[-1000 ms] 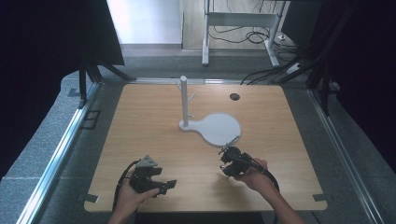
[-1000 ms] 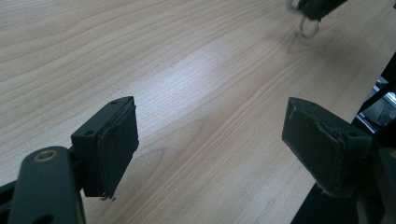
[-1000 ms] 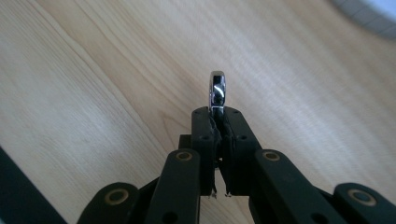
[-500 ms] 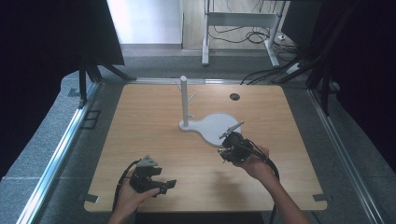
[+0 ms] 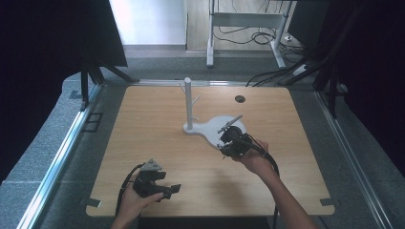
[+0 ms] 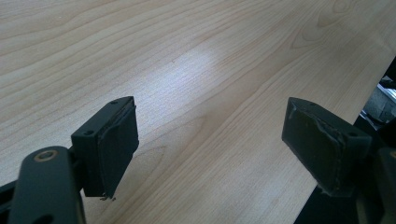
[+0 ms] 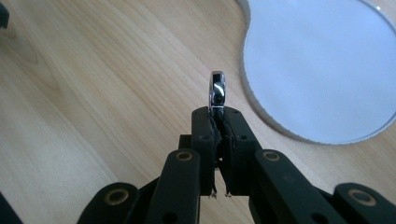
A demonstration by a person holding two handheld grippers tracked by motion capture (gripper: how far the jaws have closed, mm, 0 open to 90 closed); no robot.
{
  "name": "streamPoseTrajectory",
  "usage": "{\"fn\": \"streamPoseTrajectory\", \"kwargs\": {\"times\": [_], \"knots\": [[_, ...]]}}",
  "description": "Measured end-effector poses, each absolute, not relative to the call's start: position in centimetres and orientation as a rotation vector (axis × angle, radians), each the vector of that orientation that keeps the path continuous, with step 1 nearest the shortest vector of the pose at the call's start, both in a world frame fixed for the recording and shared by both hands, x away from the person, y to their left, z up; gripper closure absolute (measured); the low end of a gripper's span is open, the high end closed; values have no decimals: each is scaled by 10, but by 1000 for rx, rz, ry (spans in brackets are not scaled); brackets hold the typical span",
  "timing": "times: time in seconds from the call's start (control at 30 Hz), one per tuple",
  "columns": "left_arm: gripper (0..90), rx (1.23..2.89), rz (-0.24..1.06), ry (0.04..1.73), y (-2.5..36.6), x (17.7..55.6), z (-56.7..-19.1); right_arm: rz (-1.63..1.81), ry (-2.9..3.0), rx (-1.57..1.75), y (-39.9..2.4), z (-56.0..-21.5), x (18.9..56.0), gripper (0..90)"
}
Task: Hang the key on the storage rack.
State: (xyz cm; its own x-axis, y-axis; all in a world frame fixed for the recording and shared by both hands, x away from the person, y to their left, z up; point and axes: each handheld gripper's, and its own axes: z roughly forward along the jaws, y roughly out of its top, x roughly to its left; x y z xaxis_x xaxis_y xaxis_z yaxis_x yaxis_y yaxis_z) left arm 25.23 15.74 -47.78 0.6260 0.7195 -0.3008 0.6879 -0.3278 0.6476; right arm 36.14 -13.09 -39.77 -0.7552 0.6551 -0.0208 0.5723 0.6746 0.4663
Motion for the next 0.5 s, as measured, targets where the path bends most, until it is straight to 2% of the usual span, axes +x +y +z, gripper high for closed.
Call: {"fn": "streamPoseTrajectory", "kwargs": {"times": [0.5], "knots": [[189, 2086, 39, 1094, 156, 253, -480, 663, 2647, 1053, -117, -379, 400, 845]]}}
